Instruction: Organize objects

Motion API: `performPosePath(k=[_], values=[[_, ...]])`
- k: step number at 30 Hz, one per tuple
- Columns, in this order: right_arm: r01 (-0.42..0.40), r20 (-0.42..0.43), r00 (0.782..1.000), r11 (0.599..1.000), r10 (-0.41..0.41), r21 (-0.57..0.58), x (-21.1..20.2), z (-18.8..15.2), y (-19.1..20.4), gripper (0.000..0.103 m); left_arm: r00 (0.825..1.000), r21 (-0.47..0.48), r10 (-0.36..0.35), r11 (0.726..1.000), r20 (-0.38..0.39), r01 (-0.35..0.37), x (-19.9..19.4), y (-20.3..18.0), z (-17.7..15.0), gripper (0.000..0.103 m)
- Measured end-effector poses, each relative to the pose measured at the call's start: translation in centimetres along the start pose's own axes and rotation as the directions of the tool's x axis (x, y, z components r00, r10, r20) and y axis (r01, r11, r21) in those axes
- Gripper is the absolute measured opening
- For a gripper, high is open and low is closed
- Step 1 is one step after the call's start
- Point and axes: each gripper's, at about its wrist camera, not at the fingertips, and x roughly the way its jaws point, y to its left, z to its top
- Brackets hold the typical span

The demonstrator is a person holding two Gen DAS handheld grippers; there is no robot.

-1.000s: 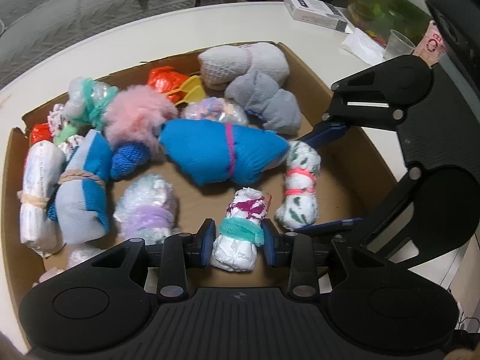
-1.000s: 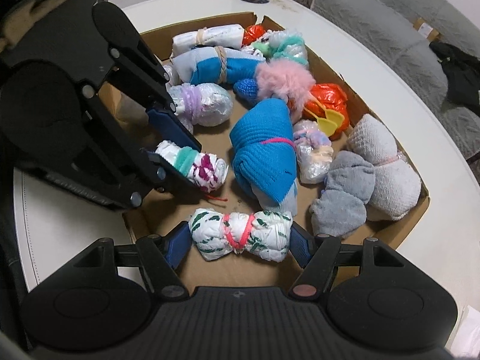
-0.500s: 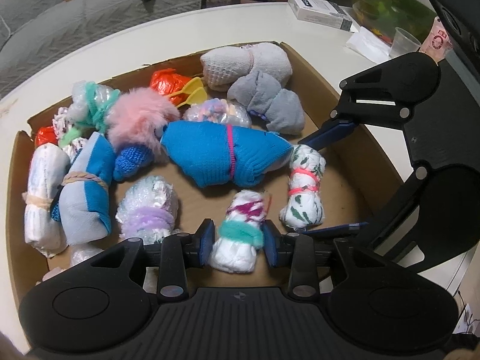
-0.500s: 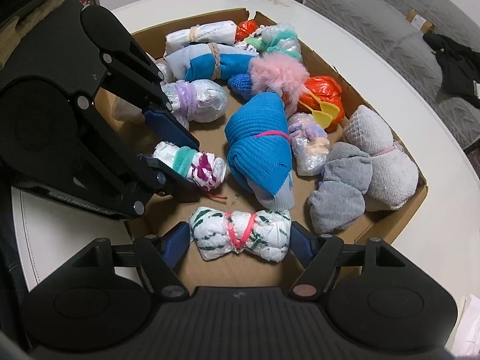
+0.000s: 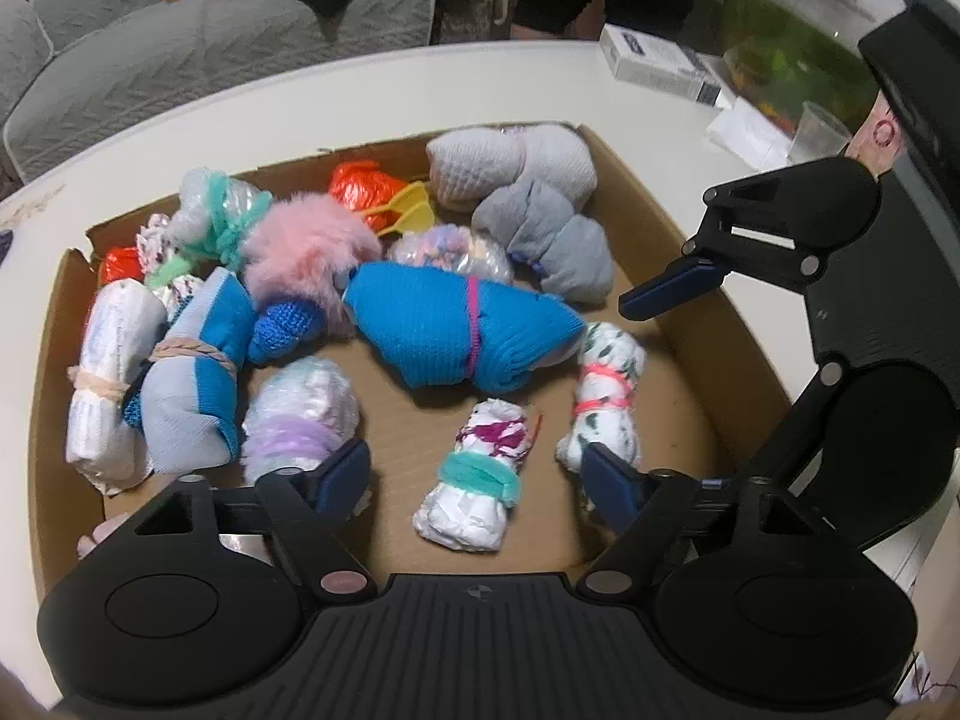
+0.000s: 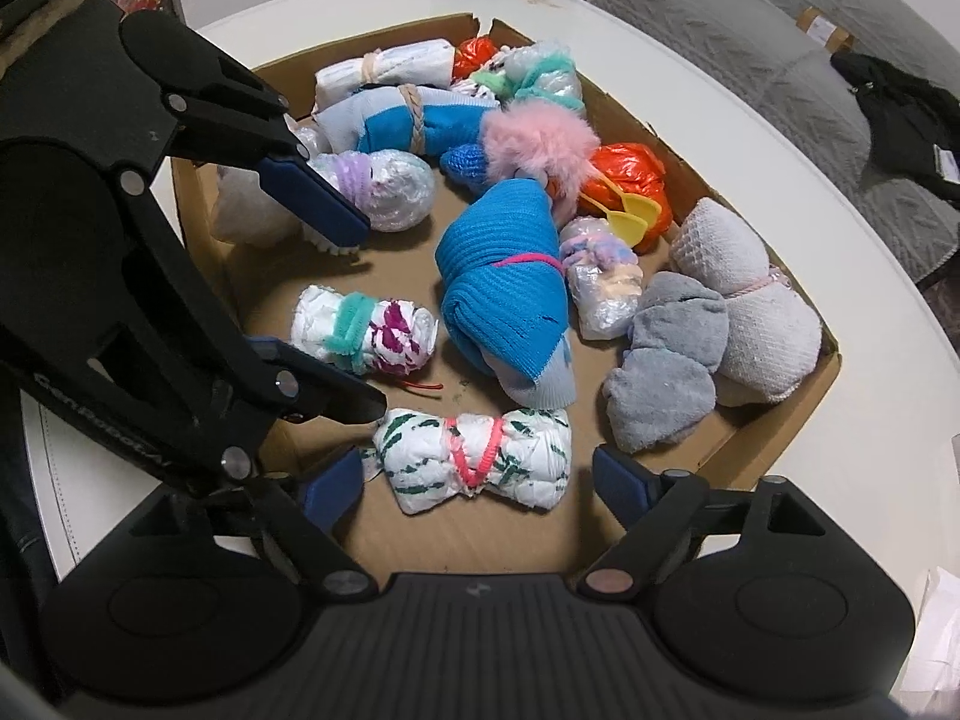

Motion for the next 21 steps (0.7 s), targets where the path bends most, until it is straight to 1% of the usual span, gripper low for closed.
performPosePath(k=[3,6,7,10,13,15,17,21], values=[[0.013,0.01,1.0,1.0,-0.013,0.008,-0.6,-0.2,0.2,0.085,0.999,-0.01,0.008,1.0,0.04,-0.007,-1.1,-0.2,-0.1,0.093],[0.019,0.034,0.999,1.0,-0.02,0.018,-1.5,-0.5,0.6,0.092,0.996,-0.034,0.004,0.999,0.088,-0.001,-2.7,-0.2,-0.6,0.101],[0.027,0.04,0.999,0.999,-0.028,0.021,-1.8,-0.5,0.8,0.092,0.994,-0.04,0.011,0.999,0.105,-0.006,-3.2,-0.2,-0.8,0.103],[0.043,0.063,0.997,0.998,-0.046,0.047,-2.6,-0.7,1.1,0.094,0.991,-0.056,0.028,0.998,0.131,-0.021,-4.3,-0.2,-1.4,0.103],[0.065,0.078,0.994,0.994,-0.072,0.092,-3.2,-0.7,1.2,0.097,0.984,-0.079,0.066,0.995,0.164,-0.054,-5.5,0.2,-2.2,0.103],[0.07,0.094,0.992,0.989,-0.083,0.13,-3.6,-0.8,1.4,0.102,0.978,-0.091,0.092,0.993,0.187,-0.076,-6.5,0.5,-2.9,0.103],[0.091,0.111,0.988,0.983,-0.11,0.161,-4.2,-1.0,2.0,0.102,0.969,-0.107,0.12,0.989,0.217,-0.099,-7.3,0.8,-3.7,0.103],[0.115,0.153,0.976,0.964,-0.155,0.239,-5.2,-1.7,3.1,0.102,0.955,-0.141,0.136,0.985,0.263,-0.101,-8.6,1.5,-5.5,0.103]])
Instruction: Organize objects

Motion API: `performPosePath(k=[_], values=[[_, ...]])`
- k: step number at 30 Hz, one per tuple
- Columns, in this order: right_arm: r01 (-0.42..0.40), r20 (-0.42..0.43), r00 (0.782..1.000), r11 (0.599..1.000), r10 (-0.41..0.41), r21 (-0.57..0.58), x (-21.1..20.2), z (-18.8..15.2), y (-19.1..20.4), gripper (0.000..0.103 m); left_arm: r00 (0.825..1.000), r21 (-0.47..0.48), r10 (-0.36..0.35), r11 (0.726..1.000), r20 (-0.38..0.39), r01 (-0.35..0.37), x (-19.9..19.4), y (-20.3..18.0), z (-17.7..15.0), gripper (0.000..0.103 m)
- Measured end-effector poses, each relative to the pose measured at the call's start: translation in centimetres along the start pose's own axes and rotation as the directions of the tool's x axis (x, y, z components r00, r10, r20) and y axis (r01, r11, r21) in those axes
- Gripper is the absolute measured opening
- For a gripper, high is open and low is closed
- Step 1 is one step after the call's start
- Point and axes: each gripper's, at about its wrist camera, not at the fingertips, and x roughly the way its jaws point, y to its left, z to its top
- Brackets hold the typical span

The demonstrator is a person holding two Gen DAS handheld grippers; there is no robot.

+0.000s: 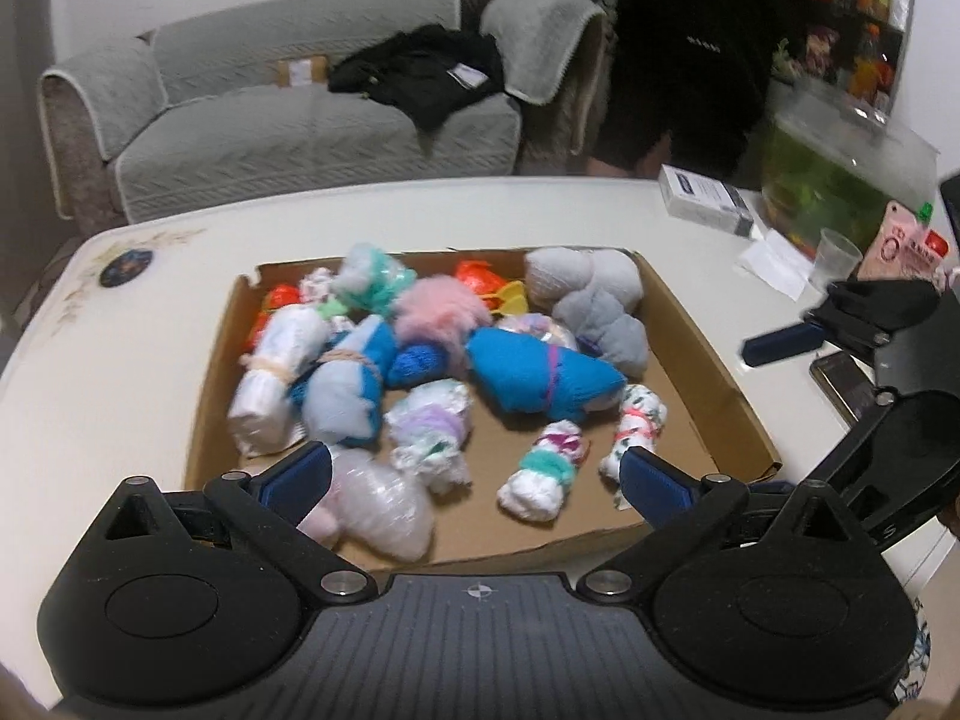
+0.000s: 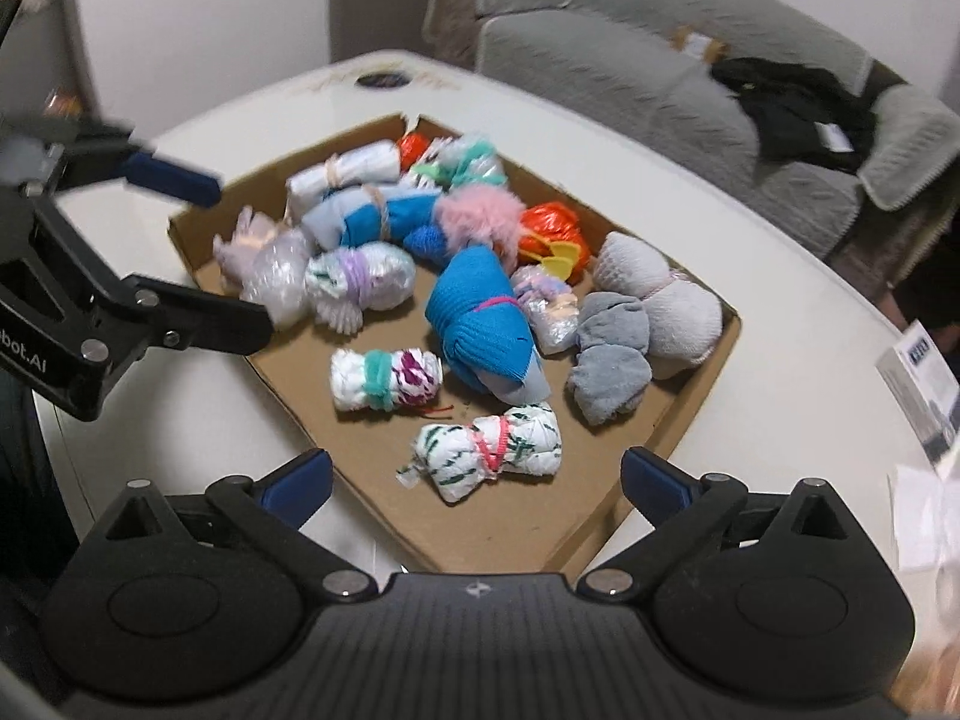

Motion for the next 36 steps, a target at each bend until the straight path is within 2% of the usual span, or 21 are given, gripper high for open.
performPosePath(k=[4,11,20,25,28,36], values=[[0.05,0.048,0.997,0.992,-0.056,0.114,-0.9,-0.8,0.4,0.102,0.999,-0.024,0.004,1.0,0.033,-0.003,-1.0,1.4,-1.3,0.103],[0.058,0.109,0.99,0.961,-0.091,0.269,-1.8,-0.3,0.8,0.102,0.997,-0.098,0.062,0.994,0.053,-0.056,-2.3,4.2,-1.7,0.103],[0.125,0.069,0.984,0.915,-0.164,0.384,-0.8,1.0,2.0,0.102,0.989,-0.123,0.143,0.983,0.028,-0.139,-1.7,5.6,-1.2,0.103],[0.113,0.012,0.991,0.892,-0.132,0.438,0.0,1.1,1.8,0.102,0.993,-0.146,0.119,0.982,0.007,-0.117,-1.1,5.9,-0.4,0.103],[0.115,0.037,0.988,0.881,-0.149,0.459,-0.3,1.0,1.6,0.102,0.994,-0.121,0.105,0.987,0.015,-0.102,-1.1,5.5,-0.1,0.103],[0.116,0.057,0.983,0.835,-0.173,0.538,-0.7,0.5,0.0,0.102,0.983,0.024,0.179,0.983,0.042,-0.18,-0.7,2.9,0.9,0.103]])
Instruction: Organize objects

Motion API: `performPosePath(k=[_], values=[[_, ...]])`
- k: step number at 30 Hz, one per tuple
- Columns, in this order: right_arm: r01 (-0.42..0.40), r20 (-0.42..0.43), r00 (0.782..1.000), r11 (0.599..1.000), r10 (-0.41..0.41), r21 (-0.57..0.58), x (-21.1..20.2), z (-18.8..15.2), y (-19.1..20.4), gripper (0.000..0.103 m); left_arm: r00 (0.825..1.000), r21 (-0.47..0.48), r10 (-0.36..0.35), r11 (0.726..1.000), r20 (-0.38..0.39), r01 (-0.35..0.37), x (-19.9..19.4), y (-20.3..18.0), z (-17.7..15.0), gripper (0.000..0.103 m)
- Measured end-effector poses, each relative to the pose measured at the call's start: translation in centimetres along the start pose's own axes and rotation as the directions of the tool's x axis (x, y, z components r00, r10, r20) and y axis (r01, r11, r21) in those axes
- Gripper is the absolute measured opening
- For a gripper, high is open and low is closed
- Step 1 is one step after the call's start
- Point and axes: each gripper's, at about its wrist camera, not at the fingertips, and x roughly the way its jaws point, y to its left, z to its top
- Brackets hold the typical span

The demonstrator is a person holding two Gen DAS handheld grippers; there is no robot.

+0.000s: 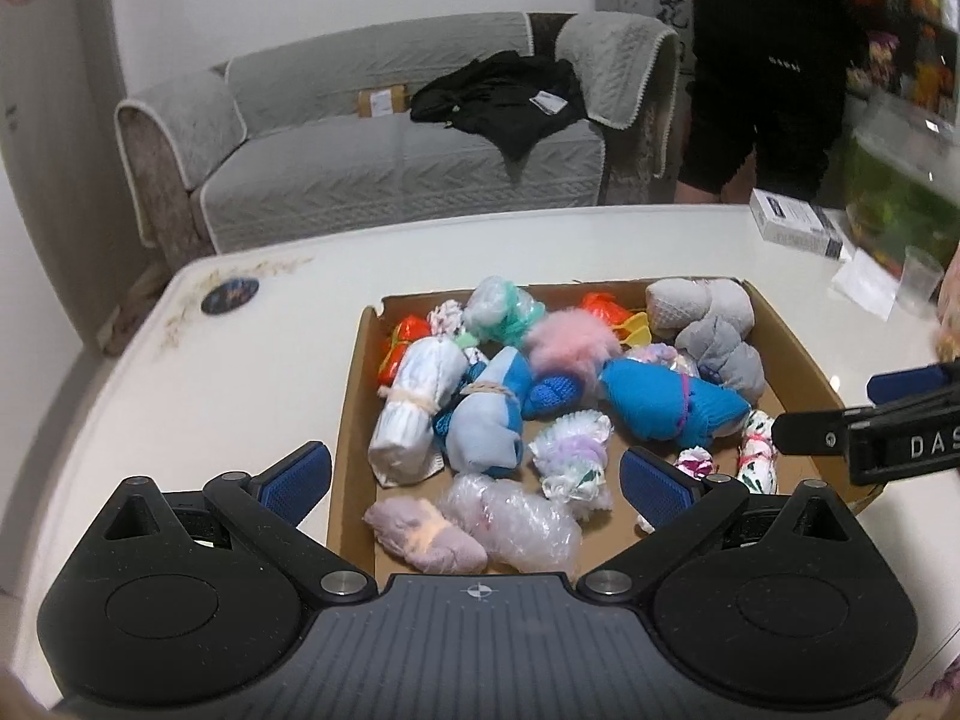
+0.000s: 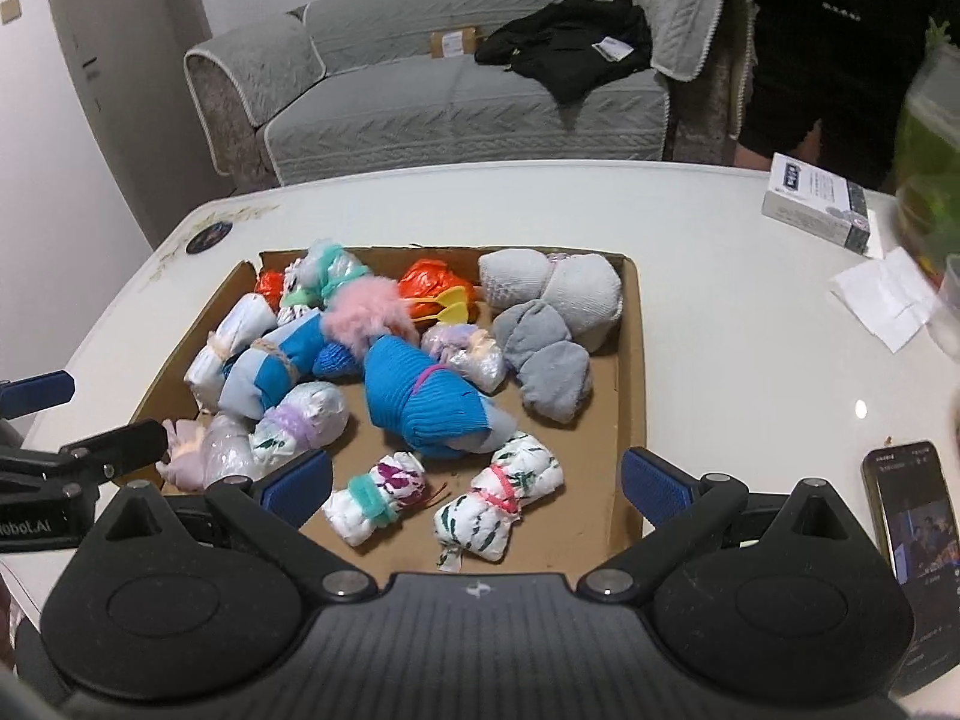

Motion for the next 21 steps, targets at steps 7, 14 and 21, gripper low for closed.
performPosePath(k=[7,14,21], values=[[0.011,0.006,1.0,1.0,-0.011,0.001,-0.19,0.16,0.05,0.102,0.999,-0.018,-0.05,0.999,-0.019,0.05,0.61,-0.28,0.27,0.103],[0.009,0.001,1.0,1.0,-0.009,-0.004,0.02,0.16,0.04,0.102,0.997,0.016,-0.071,0.997,0.032,0.071,-0.13,-0.6,0.15,0.103],[0.004,0.001,1.0,1.0,-0.004,-0.02,-0.01,0.3,0.56,0.102,0.998,0.015,-0.058,0.998,0.014,0.058,0.35,-0.83,0.75,0.103]])
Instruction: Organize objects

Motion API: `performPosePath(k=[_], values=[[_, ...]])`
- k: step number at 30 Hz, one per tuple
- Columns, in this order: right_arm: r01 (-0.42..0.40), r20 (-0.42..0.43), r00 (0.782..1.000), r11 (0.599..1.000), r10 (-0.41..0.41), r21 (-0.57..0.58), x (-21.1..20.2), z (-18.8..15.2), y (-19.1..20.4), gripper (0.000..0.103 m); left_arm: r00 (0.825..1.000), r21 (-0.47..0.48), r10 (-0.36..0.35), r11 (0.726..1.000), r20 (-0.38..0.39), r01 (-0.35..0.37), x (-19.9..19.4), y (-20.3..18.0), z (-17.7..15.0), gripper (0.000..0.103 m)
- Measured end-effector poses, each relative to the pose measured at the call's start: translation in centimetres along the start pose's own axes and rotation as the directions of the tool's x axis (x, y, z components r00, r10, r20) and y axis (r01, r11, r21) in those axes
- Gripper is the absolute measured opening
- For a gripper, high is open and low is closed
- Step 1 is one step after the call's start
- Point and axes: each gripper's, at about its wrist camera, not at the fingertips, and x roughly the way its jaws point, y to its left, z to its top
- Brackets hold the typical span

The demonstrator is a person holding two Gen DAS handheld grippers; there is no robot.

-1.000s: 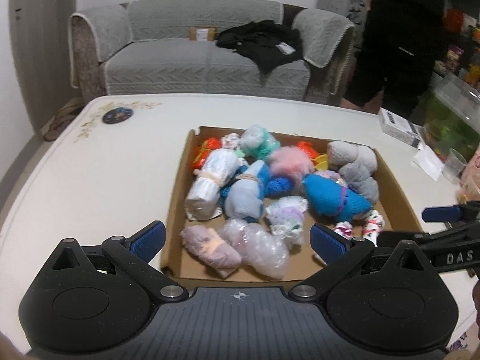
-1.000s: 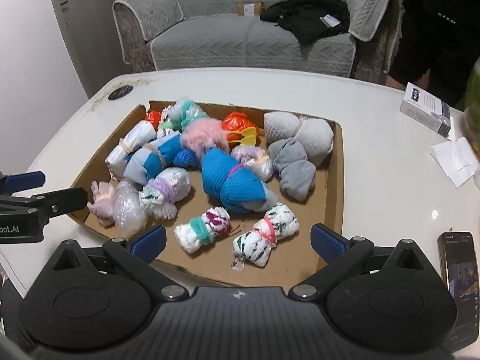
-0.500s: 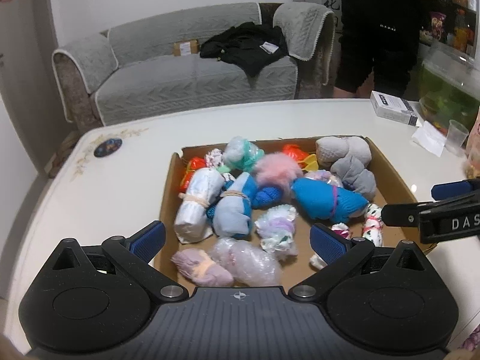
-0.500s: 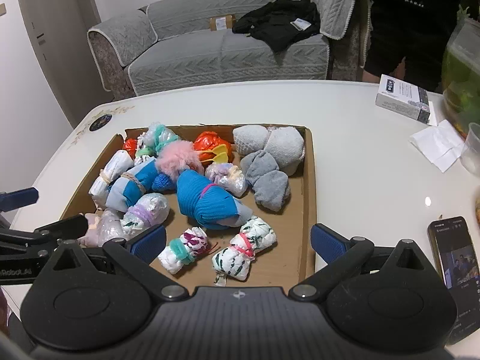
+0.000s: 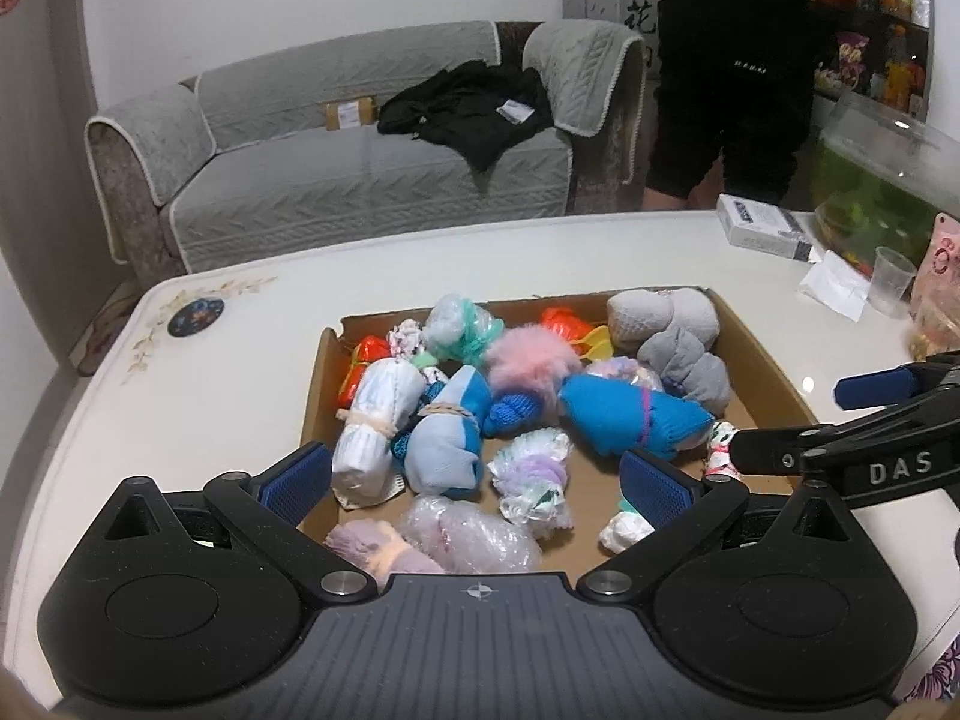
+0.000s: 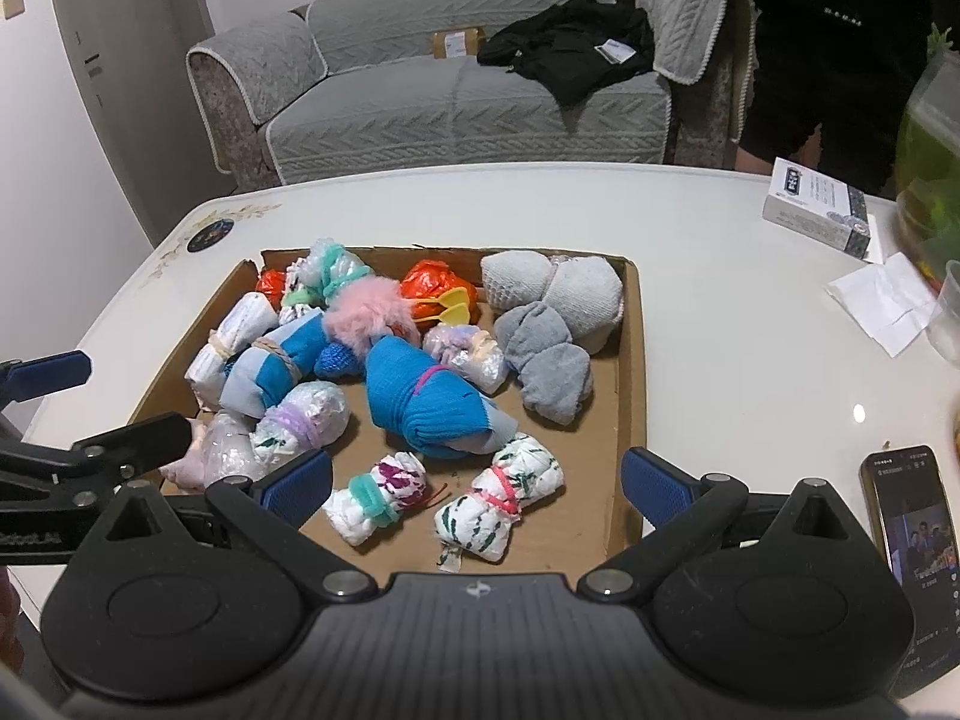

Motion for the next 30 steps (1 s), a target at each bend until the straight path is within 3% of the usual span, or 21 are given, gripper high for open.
performPosePath(k=[30], values=[[-0.003,-0.015,1.0,1.0,0.002,-0.015,0.2,0.0,0.6,0.102,0.995,-0.036,0.042,0.998,-0.089,-0.046,1.6,0.1,0.3,0.103]])
